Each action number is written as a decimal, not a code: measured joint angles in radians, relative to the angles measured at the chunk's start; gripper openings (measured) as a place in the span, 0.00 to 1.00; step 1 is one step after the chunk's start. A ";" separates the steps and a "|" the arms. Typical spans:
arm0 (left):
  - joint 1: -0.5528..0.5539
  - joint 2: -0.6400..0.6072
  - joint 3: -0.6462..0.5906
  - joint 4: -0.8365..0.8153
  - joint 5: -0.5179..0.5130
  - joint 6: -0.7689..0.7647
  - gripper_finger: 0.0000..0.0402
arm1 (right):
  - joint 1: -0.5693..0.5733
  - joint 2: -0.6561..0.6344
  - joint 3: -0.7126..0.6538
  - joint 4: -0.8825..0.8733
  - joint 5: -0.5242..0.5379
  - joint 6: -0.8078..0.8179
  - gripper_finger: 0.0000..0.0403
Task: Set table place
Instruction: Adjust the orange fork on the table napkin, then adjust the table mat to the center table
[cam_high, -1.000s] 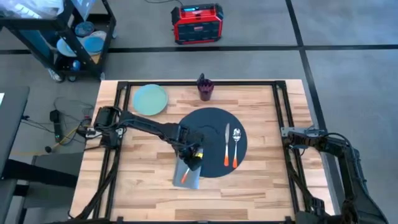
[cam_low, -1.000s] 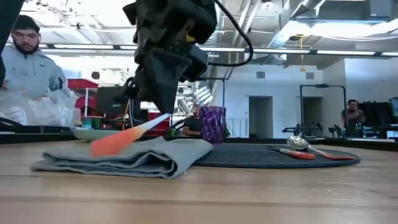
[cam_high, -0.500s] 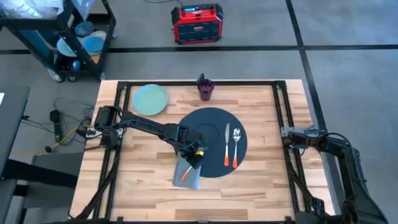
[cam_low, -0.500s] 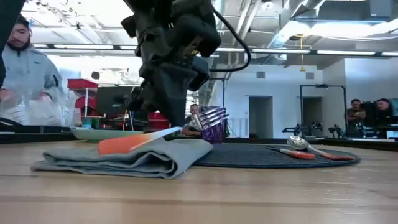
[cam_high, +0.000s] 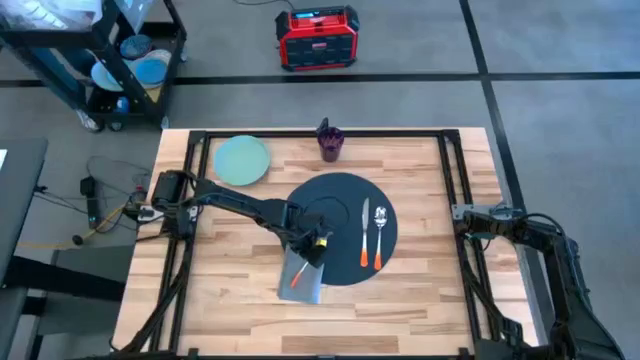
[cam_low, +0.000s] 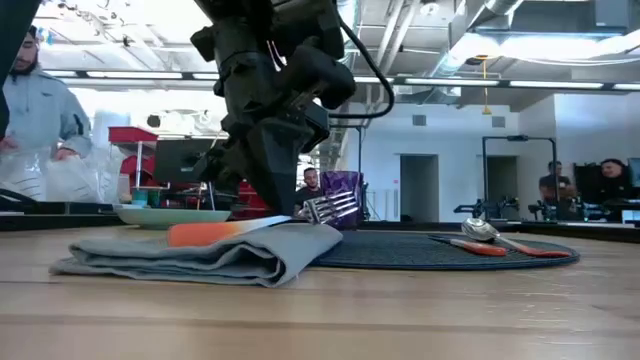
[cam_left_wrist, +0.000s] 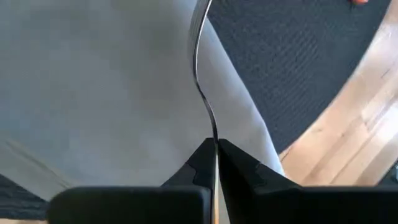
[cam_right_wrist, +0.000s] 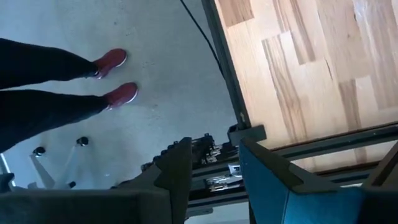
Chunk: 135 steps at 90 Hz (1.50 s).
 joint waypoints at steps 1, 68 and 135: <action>0.000 0.000 0.000 -0.002 0.000 -0.002 0.00 | 0.001 0.000 0.000 0.001 0.000 0.003 0.29; 0.025 0.000 0.026 0.018 0.011 -0.103 0.31 | 0.001 0.000 0.000 -0.008 0.005 0.003 0.29; 0.042 -0.002 0.102 -0.315 -0.183 -0.074 0.23 | -0.025 0.000 0.000 -0.012 0.005 0.033 0.29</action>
